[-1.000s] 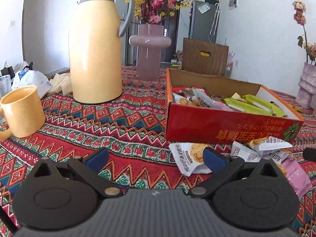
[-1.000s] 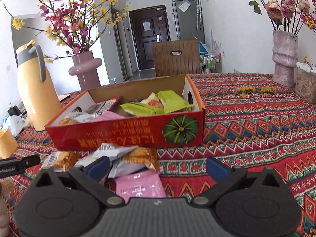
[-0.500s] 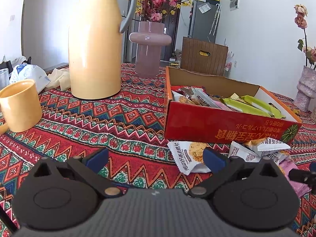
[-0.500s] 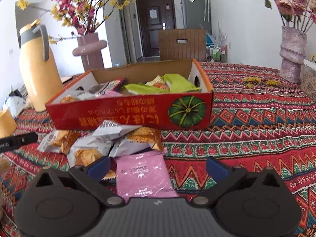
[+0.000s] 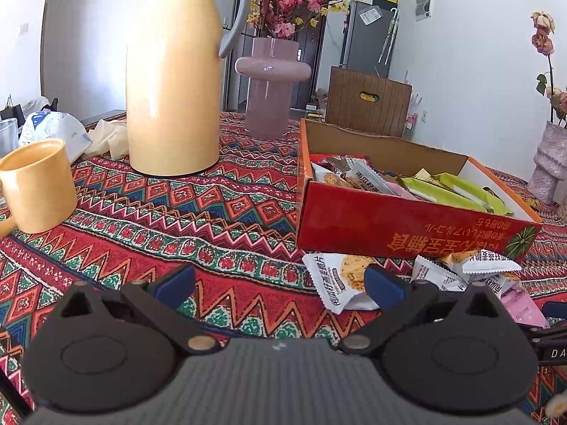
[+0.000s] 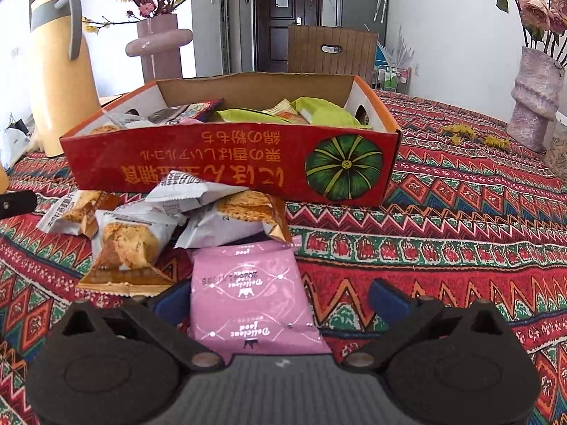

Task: Organize snacks
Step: 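Grasp a pink snack packet with the right gripper and lift it, then reach the left gripper down and grasp a white seed-cookie packet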

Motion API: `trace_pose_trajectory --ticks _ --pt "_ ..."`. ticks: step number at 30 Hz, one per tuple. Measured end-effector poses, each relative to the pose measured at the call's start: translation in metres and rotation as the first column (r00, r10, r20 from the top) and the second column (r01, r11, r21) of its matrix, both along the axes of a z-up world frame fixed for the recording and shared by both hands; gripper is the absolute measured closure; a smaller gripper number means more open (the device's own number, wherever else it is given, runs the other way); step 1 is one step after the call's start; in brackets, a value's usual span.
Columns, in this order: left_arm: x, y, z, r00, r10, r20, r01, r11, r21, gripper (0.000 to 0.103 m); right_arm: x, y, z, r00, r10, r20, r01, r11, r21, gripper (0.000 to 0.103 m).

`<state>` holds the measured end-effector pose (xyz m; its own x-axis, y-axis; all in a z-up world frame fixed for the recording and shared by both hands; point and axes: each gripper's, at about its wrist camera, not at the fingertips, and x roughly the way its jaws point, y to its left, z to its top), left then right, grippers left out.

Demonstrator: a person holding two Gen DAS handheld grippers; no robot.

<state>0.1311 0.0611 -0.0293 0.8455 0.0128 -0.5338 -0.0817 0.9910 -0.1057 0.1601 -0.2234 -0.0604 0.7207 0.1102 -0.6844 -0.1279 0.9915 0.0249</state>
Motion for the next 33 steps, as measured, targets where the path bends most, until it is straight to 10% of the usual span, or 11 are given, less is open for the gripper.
trace_pose_trajectory --ticks 7,11,33 --pt "0.001 0.0 -0.001 1.0 0.002 -0.006 -0.002 1.0 0.003 0.0 -0.003 -0.002 0.001 1.0 0.017 0.013 -0.017 1.0 0.019 0.004" --pt "0.002 0.0 -0.002 1.0 0.005 -0.012 -0.005 1.0 0.006 0.0 -0.012 0.0 0.005 0.998 0.046 0.048 -0.047 0.999 0.023 0.041" --pt "0.013 -0.008 0.0 0.996 -0.002 -0.087 0.006 0.999 0.049 0.0 -0.013 -0.065 0.023 0.962 -0.174 0.212 0.147 0.979 0.141 0.042"
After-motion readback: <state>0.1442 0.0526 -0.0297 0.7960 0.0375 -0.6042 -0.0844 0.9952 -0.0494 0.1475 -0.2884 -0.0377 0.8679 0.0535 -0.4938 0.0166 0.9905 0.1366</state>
